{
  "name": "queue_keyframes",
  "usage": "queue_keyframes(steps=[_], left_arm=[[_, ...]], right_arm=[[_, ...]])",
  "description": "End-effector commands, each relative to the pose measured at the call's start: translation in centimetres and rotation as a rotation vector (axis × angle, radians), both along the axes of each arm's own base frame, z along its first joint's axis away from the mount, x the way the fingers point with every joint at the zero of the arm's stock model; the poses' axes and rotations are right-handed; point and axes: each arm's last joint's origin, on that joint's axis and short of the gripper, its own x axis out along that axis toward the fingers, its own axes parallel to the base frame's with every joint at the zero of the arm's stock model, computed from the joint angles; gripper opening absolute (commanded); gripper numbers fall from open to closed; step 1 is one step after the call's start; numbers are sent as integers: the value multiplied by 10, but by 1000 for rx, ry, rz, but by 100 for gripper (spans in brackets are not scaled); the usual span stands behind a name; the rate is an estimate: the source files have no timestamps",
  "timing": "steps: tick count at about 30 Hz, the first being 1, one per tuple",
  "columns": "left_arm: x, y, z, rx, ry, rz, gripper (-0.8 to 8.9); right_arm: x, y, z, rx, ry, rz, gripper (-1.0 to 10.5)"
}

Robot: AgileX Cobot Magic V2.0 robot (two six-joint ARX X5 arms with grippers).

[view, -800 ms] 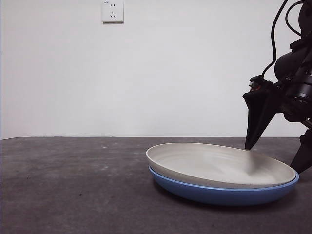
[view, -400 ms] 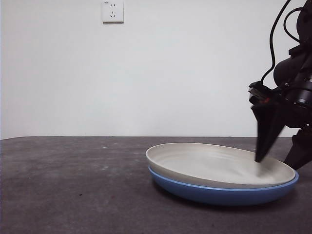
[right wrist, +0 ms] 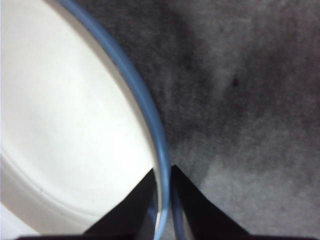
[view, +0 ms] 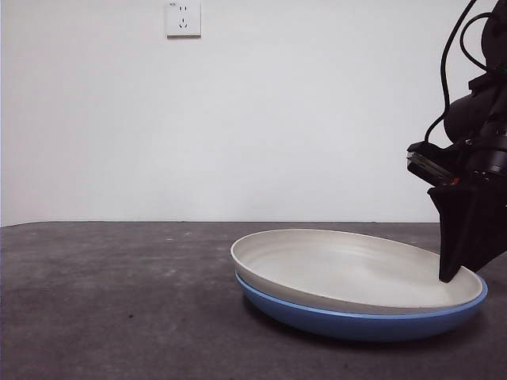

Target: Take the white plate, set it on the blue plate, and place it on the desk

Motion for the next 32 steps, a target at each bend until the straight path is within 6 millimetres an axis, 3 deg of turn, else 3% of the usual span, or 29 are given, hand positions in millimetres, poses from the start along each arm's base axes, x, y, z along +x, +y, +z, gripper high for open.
queue_keyframes(steps=[1, 11, 21, 26, 32], left_arm=[[0, 0, 3, -10, -12, -1, 600], [0, 0, 3, -10, -13, -1, 600], [0, 0, 3, -9, -11, -1, 600], [0, 0, 3, -8, -11, -1, 600], [0, 0, 3, -8, -11, -1, 600]], right_arm=[[3, 1, -3, 22, 9, -1, 8], [10, 13, 24, 45, 24, -7, 8], [19, 58, 47, 30, -44, 13, 8], [21, 76, 42, 41, -48, 11, 8], [25, 87, 19, 21, 18, 21, 8]])
